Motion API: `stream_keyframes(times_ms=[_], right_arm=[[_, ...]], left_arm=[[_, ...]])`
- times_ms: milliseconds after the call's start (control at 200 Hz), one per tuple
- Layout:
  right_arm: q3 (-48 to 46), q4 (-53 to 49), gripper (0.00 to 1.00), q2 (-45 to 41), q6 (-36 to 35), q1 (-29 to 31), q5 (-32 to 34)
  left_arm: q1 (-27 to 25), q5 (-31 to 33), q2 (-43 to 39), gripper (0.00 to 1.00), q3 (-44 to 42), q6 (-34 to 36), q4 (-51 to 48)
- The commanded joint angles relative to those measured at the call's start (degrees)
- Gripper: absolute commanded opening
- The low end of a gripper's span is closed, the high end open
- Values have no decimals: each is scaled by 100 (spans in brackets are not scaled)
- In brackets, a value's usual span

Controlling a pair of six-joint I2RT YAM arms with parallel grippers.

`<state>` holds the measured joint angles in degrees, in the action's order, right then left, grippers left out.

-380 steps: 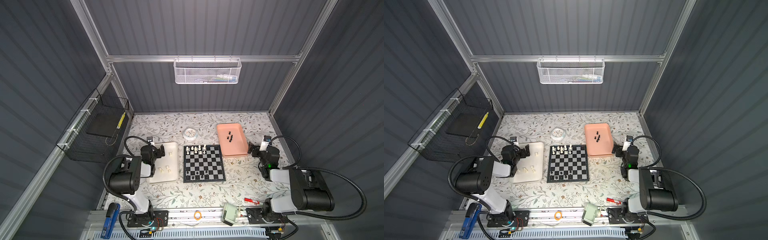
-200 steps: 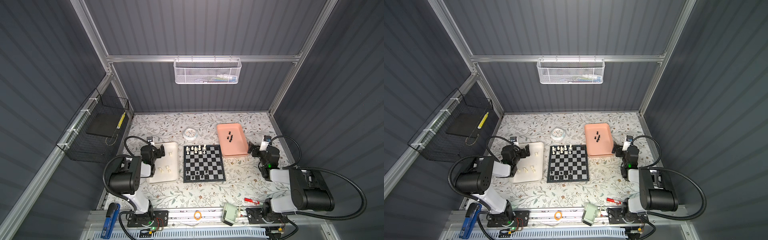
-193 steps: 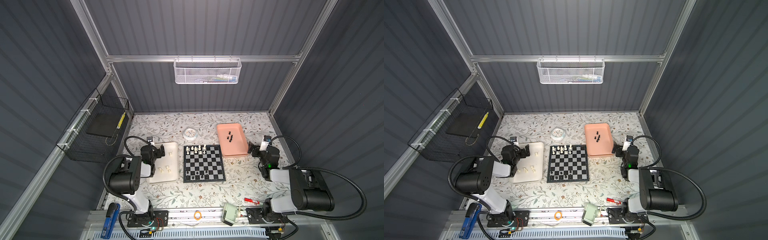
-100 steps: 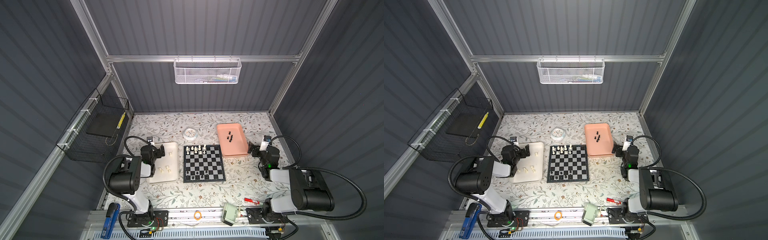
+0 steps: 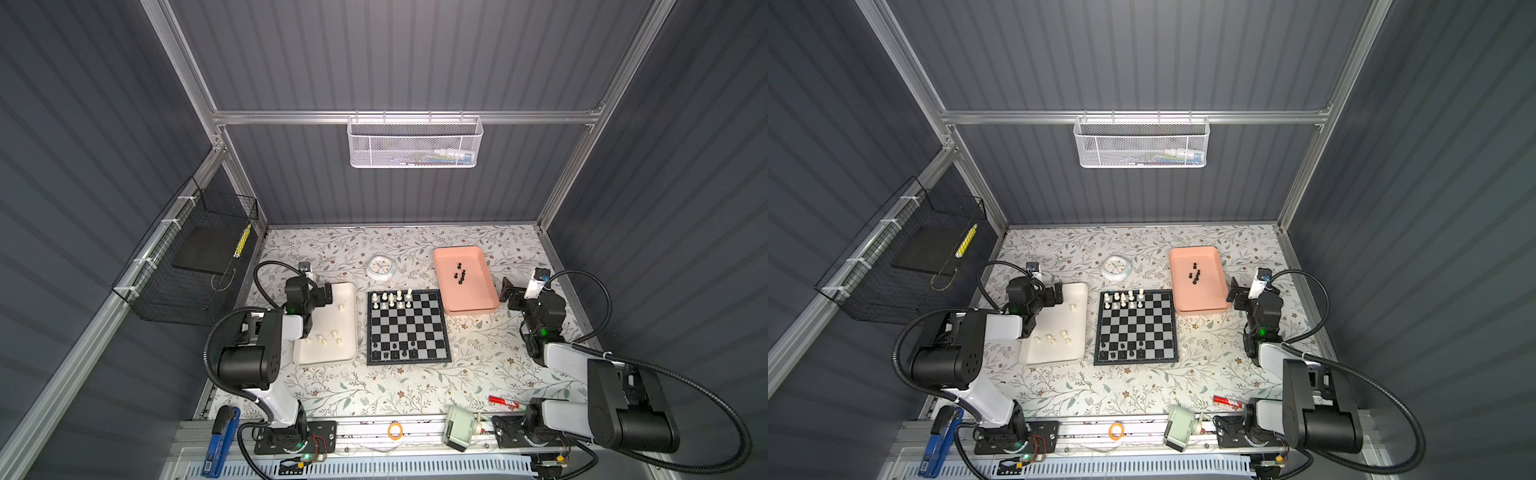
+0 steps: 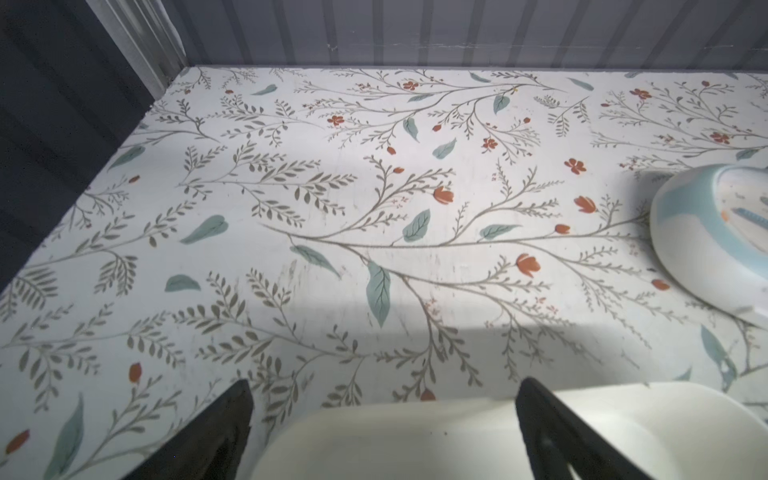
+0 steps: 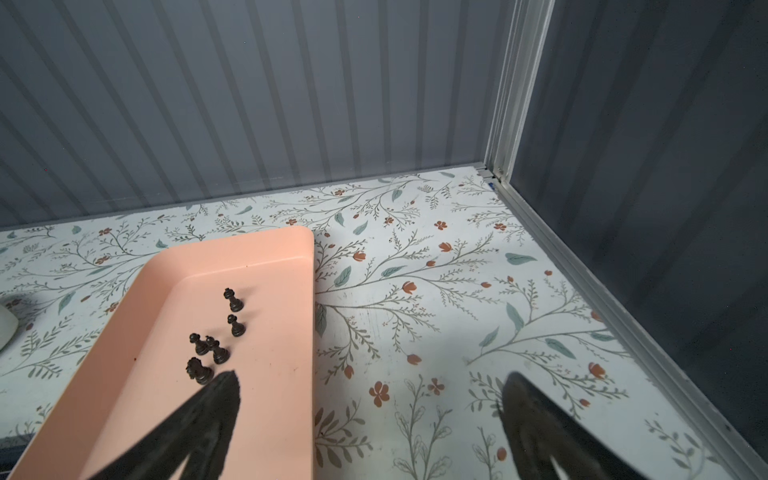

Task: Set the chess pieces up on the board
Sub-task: 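Raise the right gripper over the pink tray while the left arm lifts slightly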

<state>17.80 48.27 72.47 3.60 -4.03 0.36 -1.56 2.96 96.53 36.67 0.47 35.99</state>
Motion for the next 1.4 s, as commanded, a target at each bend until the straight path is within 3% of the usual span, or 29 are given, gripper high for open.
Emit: stream_keyframes(times_ms=[0, 130, 255, 355, 605, 971, 1391], right_arm=[[98, -598, 99, -381, -16, 66, 308], [378, -1767, 99, -1061, 175, 179, 612], [1613, -4272, 99, -1147, 1170, 201, 1237], [2263, -5282, 99, -1096, 1658, 218, 1181], [2567, -5920, 99, -1463, 1624, 550, 913], [3396, -6759, 94, -726, 969, 1882, 770], [4163, -7439, 79, 217, 1046, 2195, -83]], left_arm=[[-24, -226, -291, 99, 158, 201, -804], [-24, -392, -514, 100, 474, 379, -1583], [-24, -549, -687, 100, 858, 615, -2461], [-22, -620, -836, 100, 1078, 763, -3001], [-20, -985, -1003, 100, 1911, 1167, -4643], [-28, -2132, -718, 99, 3276, 1680, -6684], [-224, -1805, -603, 99, 4279, 1904, -7378]])
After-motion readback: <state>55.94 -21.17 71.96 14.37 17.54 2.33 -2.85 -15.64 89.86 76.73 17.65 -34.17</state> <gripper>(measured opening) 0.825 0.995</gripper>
